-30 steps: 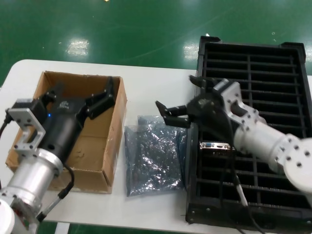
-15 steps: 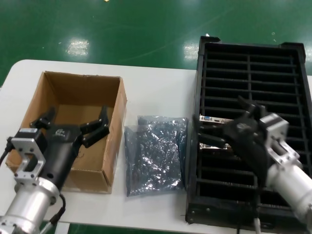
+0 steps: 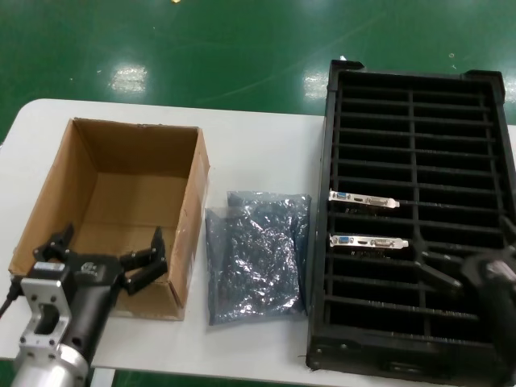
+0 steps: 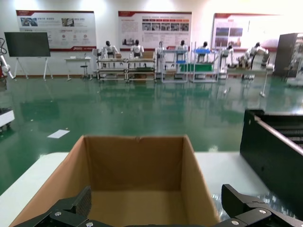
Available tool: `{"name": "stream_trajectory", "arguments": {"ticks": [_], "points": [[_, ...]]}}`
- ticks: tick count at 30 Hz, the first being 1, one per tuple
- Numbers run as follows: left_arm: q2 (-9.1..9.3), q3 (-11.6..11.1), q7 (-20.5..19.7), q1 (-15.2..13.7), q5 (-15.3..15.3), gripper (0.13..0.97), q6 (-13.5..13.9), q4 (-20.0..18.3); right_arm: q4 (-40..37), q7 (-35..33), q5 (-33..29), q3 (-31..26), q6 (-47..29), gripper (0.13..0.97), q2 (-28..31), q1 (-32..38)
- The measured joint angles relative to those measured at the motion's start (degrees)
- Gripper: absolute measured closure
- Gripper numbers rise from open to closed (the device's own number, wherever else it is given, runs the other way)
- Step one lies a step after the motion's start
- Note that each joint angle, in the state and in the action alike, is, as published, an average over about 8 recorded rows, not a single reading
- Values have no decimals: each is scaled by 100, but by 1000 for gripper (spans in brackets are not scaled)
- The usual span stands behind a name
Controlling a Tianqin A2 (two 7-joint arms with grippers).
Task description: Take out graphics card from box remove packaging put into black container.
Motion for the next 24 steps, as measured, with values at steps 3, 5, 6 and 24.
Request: {"name": "stream_trajectory", "arguments": {"ticks": [3,5,6,24], "points": [[56,-72,73,107,83,132,13,-8,139,-148,158,148,143,130,20,-254],[77,-100,101,149,115,132,19,-11,192,-205,220,205,198,129,28,-351],[83,-107,109,160,124,132,20,-11,207,-220,236,220,213,129,30,-378],[89,-116,118,172,133,132,22,-12,223,-238,255,237,230,129,32,-408]]}}
